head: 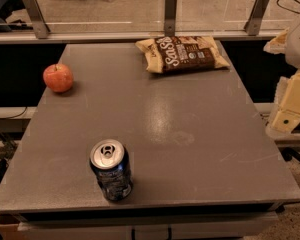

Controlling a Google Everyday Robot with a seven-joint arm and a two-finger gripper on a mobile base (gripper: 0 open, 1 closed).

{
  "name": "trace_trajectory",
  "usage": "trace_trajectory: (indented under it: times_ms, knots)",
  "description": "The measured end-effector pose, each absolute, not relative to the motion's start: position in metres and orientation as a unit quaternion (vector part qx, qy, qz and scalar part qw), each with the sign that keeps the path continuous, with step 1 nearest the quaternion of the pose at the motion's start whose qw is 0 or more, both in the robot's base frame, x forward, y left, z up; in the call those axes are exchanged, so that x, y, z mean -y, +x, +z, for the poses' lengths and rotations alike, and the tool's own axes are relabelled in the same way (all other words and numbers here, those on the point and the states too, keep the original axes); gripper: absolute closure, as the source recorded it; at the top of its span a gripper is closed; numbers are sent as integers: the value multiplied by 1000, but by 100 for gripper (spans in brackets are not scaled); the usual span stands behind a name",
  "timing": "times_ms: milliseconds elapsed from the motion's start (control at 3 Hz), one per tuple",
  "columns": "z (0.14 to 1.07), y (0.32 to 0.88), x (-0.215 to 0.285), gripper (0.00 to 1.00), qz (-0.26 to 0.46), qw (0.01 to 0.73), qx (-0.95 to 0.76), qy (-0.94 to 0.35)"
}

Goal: Move pepsi can near brown chip bag

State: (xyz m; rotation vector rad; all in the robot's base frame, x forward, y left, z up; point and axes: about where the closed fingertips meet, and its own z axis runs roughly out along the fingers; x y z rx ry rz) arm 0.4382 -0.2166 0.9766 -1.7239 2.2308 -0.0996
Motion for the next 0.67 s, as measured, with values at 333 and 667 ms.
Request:
trace_trajectory:
  times_ms: [333,667]
  knots:
    - [977,438,217,0,-35,160,-781,-603]
    - [966,432,203,0,12,169,-776,-607]
